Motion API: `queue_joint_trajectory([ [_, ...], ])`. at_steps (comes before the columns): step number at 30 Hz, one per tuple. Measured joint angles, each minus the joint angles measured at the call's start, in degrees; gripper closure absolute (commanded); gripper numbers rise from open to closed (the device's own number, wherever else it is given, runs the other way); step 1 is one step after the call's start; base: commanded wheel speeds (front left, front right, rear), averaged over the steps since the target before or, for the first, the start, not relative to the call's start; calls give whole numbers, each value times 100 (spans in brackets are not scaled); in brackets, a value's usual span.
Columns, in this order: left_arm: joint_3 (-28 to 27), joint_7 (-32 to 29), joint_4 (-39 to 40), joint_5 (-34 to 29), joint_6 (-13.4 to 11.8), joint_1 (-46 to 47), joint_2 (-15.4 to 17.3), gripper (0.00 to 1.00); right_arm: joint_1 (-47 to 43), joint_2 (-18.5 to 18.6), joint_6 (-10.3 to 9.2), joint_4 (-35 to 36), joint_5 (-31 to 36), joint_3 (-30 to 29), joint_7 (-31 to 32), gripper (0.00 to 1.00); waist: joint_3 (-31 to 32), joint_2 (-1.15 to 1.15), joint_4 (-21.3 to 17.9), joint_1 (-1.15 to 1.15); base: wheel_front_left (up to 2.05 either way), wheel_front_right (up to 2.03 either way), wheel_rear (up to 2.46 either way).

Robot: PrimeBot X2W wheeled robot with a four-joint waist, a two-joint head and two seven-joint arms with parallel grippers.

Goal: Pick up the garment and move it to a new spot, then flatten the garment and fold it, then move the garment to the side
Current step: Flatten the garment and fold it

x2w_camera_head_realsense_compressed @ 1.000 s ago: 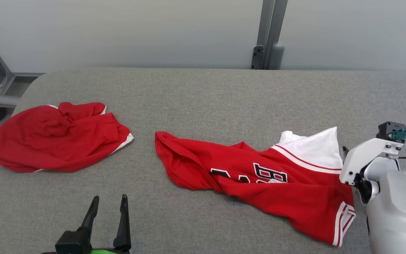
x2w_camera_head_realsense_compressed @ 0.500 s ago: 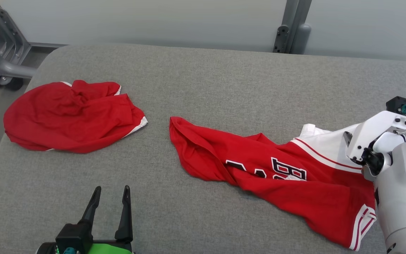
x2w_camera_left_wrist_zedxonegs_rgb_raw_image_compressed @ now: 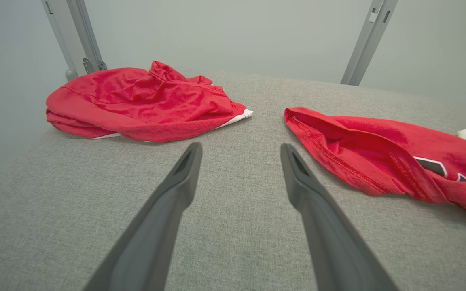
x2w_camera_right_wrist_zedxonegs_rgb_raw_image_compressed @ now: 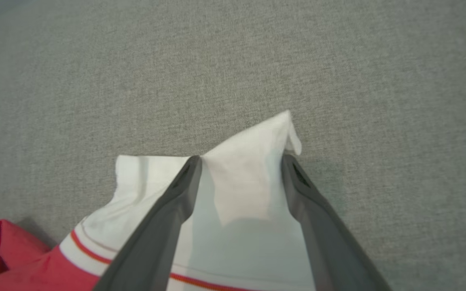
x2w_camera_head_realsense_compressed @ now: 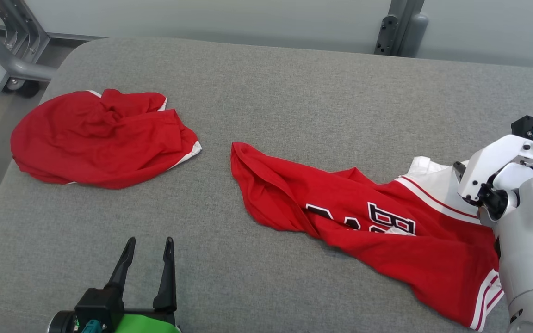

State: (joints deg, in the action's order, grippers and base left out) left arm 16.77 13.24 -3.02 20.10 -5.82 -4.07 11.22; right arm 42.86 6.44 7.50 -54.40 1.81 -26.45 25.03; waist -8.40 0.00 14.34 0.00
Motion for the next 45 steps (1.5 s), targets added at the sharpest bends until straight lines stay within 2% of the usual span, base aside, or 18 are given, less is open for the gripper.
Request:
queue_joint_trajectory([
  [4,19,-7,2,1,0,21,9,0,17,64,0,-51,-26,-4,-2,0,-46,0,37,0,0,0,0],
  [5,25,-8,2,1,0,31,10,0,17,82,1,-52,-26,-15,-27,10,-53,0,50,0,0,0,0],
  [6,30,-8,3,0,-1,35,10,0,18,98,1,-53,-26,-21,-38,47,-64,0,59,0,0,0,0],
  [7,27,-7,2,1,-2,35,12,0,21,107,0,-49,-15,-13,-63,62,-80,0,66,0,0,0,0],
  [8,24,-7,2,2,-8,36,14,0,24,111,1,-14,5,-4,-175,100,-98,0,69,0,0,0,0],
  [14,19,1,-10,20,-48,59,11,0,78,144,0,321,178,232,-870,100,-127,0,40,0,0,0,0],
  [21,30,19,-42,53,-58,58,13,0,-163,148,1,293,58,377,-744,100,-35,0,-95,0,0,0,0],
  [22,37,19,-42,53,-58,58,13,0,-161,160,1,311,38,393,-733,80,-30,0,-113,0,0,0,0],
  [24,49,19,-44,53,-58,63,13,0,-163,153,1,320,27,421,-694,62,-20,0,-144,0,0,0,0],
  [26,68,18,-51,53,-58,65,13,0,-170,157,2,335,-18,432,-670,0,-7,0,-155,0,0,0,0],
  [42,118,18,49,68,-74,108,101,0,-413,214,1,237,-468,453,-296,0,-99,0,2,0,0,0,0],
  [43,120,18,58,68,-76,121,109,0,-413,223,1,219,-503,485,-300,35,-121,0,24,0,0,0,0],
  [45,129,18,60,68,-82,121,119,0,-411,234,1,198,-565,489,-293,48,-132,0,42,0,0,0,0],
])
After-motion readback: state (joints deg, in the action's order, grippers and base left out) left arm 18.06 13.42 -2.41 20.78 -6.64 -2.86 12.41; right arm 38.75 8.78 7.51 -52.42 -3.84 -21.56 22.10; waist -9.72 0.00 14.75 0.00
